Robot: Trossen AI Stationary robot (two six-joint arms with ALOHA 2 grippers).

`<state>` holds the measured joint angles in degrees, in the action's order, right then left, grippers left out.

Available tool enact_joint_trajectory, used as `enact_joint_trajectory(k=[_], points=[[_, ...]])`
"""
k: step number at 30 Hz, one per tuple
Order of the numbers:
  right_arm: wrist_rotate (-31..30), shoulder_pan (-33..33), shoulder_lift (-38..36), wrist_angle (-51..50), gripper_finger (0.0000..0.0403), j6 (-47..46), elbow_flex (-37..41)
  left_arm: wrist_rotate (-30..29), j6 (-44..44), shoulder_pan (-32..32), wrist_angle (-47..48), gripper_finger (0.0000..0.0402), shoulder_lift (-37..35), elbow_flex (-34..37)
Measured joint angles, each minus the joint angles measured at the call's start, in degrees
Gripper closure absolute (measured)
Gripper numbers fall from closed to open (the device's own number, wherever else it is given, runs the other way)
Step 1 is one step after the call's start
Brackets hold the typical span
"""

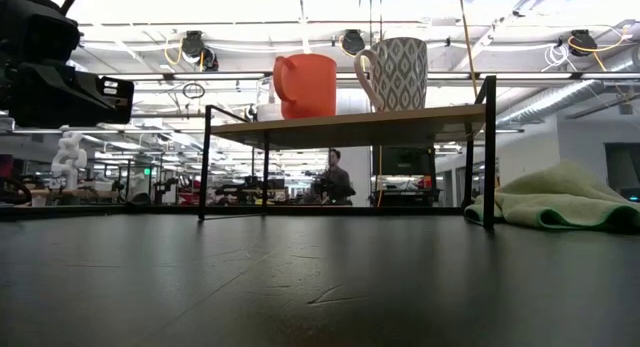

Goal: Stack small to large cups/mugs on shelf
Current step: Return to Home Position

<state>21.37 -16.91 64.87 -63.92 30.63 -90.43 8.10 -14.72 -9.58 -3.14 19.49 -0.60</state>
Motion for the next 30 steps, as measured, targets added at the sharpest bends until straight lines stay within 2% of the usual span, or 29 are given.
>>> enact_joint_trajectory(k=[6,11,20,30], points=[[-0.11,0.62,-4.32,-3.22,0.0308,-5.16,0.10,0.00,0.25,0.01,-0.04,0.0371,0.00,0.00],[-0.15,0.62,-8.73,-4.05,0.0310,-7.39,4.04,0.00,0.88,0.01,-0.04,0.0371,0.00,0.00],[-0.26,0.53,-21.05,-0.05,0.0325,-9.41,18.25,0.01,1.81,0.02,-0.01,0.0371,-0.02,0.00],[-0.26,0.53,-37.20,6.32,0.0326,-17.26,32.82,0.00,1.29,0.01,0.07,0.0371,-0.02,0.00]])
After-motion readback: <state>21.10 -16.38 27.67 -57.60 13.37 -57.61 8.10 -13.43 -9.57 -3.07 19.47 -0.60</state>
